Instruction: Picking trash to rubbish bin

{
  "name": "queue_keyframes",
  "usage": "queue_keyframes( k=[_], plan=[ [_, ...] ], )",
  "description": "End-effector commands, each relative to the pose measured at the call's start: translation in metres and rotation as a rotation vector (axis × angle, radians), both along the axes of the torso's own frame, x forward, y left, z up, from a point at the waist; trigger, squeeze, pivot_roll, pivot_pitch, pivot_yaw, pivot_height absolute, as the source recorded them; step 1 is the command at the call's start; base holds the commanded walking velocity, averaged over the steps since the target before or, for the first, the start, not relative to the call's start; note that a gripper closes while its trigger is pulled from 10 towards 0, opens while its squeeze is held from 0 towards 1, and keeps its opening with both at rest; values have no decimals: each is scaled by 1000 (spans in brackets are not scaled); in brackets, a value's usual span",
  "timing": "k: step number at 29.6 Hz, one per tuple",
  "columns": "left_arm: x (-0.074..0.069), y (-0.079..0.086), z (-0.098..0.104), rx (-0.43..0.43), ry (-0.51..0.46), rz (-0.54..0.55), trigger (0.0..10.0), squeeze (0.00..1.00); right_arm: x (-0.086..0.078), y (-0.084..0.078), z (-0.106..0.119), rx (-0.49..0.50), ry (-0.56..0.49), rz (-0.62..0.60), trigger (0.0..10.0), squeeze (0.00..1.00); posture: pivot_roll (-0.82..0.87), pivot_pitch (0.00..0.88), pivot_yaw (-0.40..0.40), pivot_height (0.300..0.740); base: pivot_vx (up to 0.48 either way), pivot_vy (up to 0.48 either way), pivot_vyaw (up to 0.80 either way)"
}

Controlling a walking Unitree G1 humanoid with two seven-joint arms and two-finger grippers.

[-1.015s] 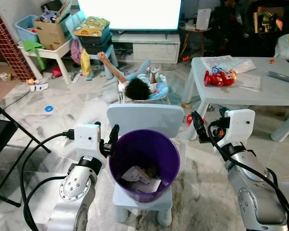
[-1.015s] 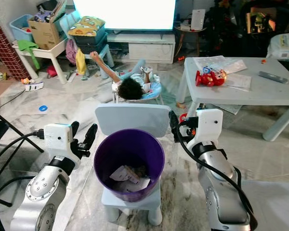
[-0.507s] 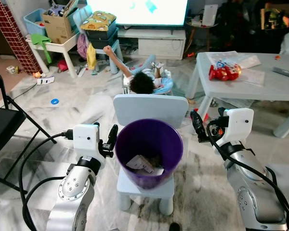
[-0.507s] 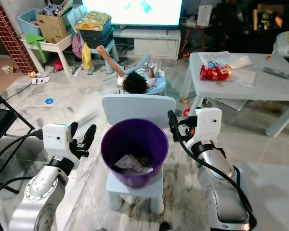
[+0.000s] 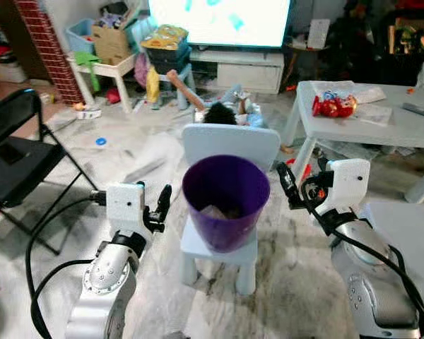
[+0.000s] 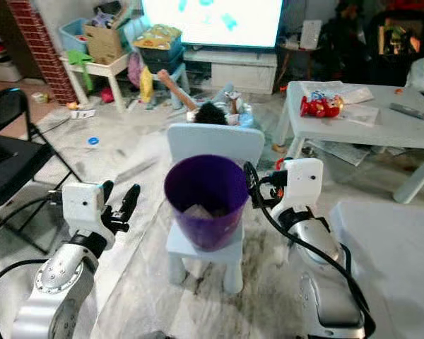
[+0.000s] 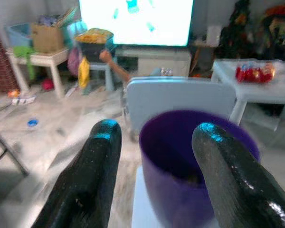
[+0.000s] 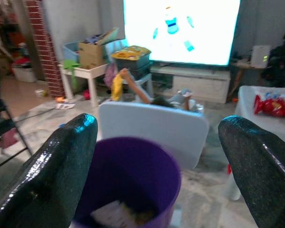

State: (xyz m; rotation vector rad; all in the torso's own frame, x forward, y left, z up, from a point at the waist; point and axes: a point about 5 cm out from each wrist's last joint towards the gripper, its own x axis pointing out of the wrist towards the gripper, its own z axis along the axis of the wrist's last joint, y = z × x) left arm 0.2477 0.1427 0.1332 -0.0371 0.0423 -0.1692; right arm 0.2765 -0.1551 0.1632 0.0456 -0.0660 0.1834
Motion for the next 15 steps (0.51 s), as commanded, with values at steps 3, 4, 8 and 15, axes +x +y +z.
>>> queue_keyframes(
  k=[3, 4, 8, 15],
  plan=[
    [0, -4, 1, -6, -1, -20, 10000, 0, -1, -5, 2, -4, -6, -15, 10000, 1000, 48, 46, 10, 740, -345, 0, 0],
    [0, -4, 1, -6, -1, -20, 10000, 0, -1, -5, 2, -4, -6, -15, 10000, 1000, 48, 46, 10, 740, -345, 0, 0],
    [0, -4, 1, -6, 0, -22, 10000, 0, 0, -5, 3, -4, -7, -15, 10000, 1000, 46, 46, 8, 740, -344, 0, 0],
    [0, -6, 1, -11, -4, -28, 10000, 0, 0, -5, 3, -7, -8, -15, 10000, 1000, 44, 46, 7, 740, -119, 0, 0]
  ],
)
